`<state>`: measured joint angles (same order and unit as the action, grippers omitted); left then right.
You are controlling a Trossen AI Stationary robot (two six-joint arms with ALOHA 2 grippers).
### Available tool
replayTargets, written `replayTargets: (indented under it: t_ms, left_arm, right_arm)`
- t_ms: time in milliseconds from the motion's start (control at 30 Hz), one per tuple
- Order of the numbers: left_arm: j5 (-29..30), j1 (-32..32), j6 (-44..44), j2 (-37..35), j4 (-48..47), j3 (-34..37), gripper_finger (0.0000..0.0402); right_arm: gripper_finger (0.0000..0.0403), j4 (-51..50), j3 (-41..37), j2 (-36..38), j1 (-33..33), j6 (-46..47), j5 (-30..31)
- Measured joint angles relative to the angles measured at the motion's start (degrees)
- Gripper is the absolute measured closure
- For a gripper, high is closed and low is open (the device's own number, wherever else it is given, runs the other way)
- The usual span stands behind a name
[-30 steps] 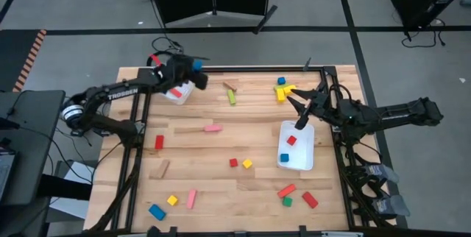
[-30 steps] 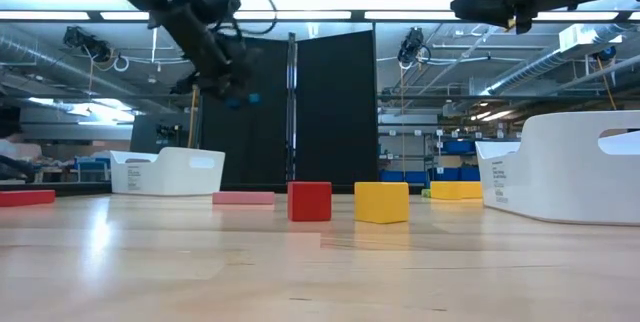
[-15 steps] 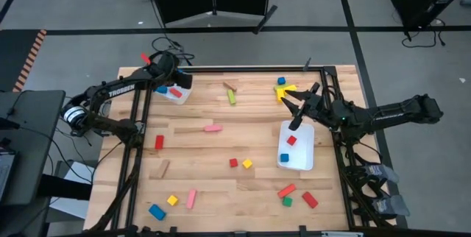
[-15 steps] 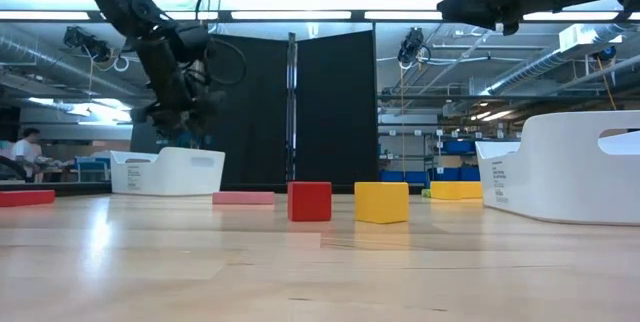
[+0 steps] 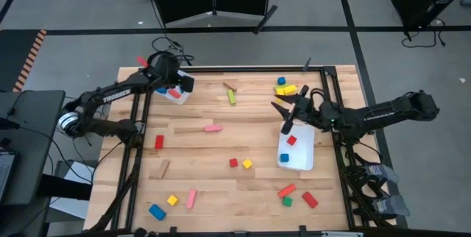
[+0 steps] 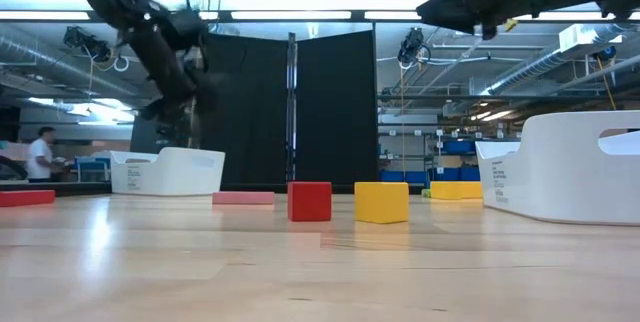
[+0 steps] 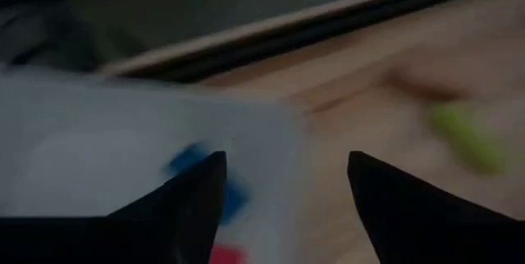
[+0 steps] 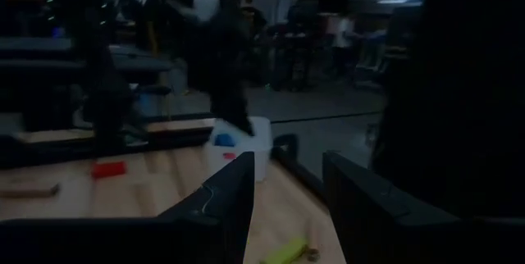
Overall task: Sort blocks by size
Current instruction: Put the top pink rectangular block into the top white bin
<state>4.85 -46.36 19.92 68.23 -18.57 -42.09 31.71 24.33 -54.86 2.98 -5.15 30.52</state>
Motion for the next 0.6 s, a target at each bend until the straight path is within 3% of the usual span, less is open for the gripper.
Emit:
replayTargets:
  t_ms: [267,600]
  left_arm:
    - [-0.29,11.24,-1.55,-15.26,2.58,0.34,0.0147]
    - [1.27,26.17,3.93,-26.02,-4.34,6.36,0.0154]
  right_arm:
    - [0.0228,-6.24,10.29,-13.96,0.00,3.24,-9.65]
    - [0.0210,-8.20,20.92,-26.97,-0.45,0.62,-11.44]
